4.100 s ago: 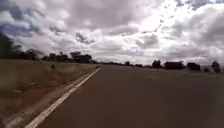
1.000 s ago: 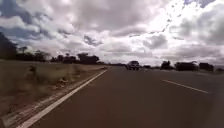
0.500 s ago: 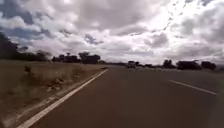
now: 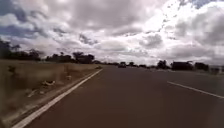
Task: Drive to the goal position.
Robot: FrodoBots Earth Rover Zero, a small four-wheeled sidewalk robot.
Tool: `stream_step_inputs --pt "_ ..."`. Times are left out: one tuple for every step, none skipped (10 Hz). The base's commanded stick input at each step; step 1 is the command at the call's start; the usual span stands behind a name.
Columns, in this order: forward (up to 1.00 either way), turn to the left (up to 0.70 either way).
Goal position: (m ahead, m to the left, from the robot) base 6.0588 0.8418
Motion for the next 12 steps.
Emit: stream_step_inputs --pt "0.7 0.0" --pt "0.7 0.0" --pt "0.7 0.0" --pt "0.7 0.0" --pt "0.7 0.0" --pt "0.7 0.0" --pt "0.7 0.0" --pt "0.7 0.0" --pt "0.7 0.0" --pt "0.7 -0.01" --pt "0.7 -0.02" --pt "0.7 -0.14"
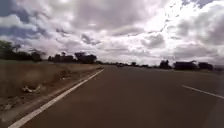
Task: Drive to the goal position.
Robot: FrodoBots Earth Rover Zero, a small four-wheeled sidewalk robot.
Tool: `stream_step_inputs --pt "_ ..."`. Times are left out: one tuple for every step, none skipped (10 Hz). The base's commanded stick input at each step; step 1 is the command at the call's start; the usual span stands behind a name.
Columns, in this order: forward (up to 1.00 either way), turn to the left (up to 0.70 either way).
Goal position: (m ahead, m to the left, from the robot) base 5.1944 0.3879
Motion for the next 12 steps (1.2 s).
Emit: stream_step_inputs --pt "0.7 -0.21" --pt "0.7 -0.35" --pt "0.7 -0.35" --pt "0.7 -0.31" --pt "0.7 -0.22" --pt "0.7 -0.14" --pt "0.7 -0.06" --pt "0.7 0.0" --pt "0.7 0.0" --pt "0.7 0.0" --pt "0.7 0.0" --pt "0.7 0.0"
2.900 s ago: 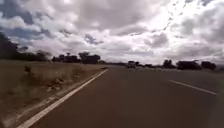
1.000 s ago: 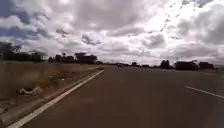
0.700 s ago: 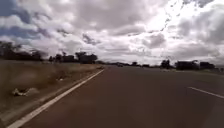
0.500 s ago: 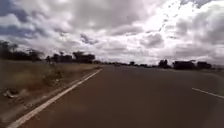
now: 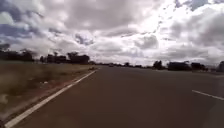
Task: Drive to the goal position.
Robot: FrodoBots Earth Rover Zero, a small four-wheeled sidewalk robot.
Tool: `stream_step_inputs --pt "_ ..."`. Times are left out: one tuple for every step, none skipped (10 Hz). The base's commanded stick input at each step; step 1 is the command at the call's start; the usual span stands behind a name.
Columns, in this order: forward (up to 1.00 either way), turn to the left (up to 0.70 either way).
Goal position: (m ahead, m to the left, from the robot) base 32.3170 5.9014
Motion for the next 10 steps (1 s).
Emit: stream_step_inputs --pt "0.7 0.0" --pt "0.7 0.0" --pt "0.7 0.0" --pt "0.7 0.0" --pt "0.7 0.0" --pt "0.7 0.0" --pt "0.7 0.0" --pt "0.7 0.0" --pt "0.7 0.0" --pt "0.7 0.0"
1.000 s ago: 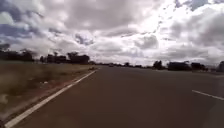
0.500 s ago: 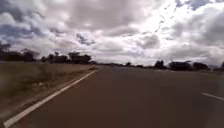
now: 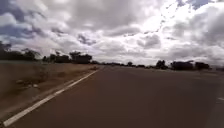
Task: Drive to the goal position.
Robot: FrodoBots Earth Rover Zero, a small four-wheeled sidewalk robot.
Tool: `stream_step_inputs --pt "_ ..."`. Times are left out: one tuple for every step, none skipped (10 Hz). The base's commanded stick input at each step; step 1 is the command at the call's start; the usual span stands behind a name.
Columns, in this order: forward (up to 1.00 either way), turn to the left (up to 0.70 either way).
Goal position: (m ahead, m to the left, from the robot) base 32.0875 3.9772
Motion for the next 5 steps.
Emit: stream_step_inputs --pt "0.7 0.0" --pt "0.7 0.0" --pt "0.7 0.0" --pt "0.7 0.0" --pt "0.7 0.0"
